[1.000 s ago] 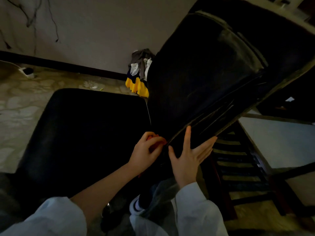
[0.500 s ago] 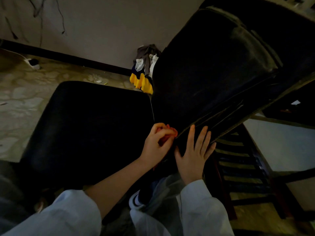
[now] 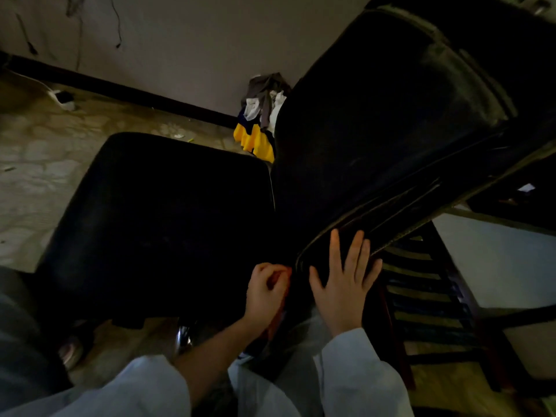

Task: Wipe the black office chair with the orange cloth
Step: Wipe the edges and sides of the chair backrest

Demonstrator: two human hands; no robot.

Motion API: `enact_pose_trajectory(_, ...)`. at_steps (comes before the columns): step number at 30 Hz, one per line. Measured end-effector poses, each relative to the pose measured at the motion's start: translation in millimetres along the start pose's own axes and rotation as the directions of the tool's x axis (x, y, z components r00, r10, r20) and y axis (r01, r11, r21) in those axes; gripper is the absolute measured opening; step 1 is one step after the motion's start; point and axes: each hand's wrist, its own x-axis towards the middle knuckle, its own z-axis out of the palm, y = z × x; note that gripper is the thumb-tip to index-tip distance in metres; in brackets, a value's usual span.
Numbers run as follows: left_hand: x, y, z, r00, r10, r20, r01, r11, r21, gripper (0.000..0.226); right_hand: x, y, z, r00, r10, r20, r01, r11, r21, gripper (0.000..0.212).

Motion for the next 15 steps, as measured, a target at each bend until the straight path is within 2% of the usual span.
enact_pose_trajectory(2, 2, 17, -3, 0.99, 0.002, -0.144, -0.023, 0.989, -0.143, 0.014, -3, 2, 1, 1.0, -0.021, 0.013, 0.021, 1.0, -0.01, 0.074)
enact_pose_trajectory(5, 7, 43, -10, 0.97, 0.126, -0.207, -0.168, 0.965, -0.2, 0.021, -3, -3, 5, 1.0, -0.011, 0.025, 0.011, 1.0, 0.01, 0.074)
enact_pose_trajectory(8, 7, 60, -4, 0.967, 0.207, -0.149, -0.232, 0.957, -0.176, 0.019, -3, -7, 6, 0.999, 0.01, 0.041, -0.012, 0.999, 0.04, 0.075)
enact_pose_trajectory(12, 7, 57, -1, 0.972, 0.218, -0.087, -0.23, 0.96, -0.159, 0.019, -3, -7, 5, 0.999, 0.0, 0.042, -0.002, 0.999, 0.033, 0.077)
enact_pose_trajectory(15, 12, 43, -9, 0.975, 0.219, -0.03, -0.221, 0.973, -0.071, 0.019, -4, -4, 4, 0.998, -0.022, 0.051, 0.022, 1.0, 0.008, 0.095)
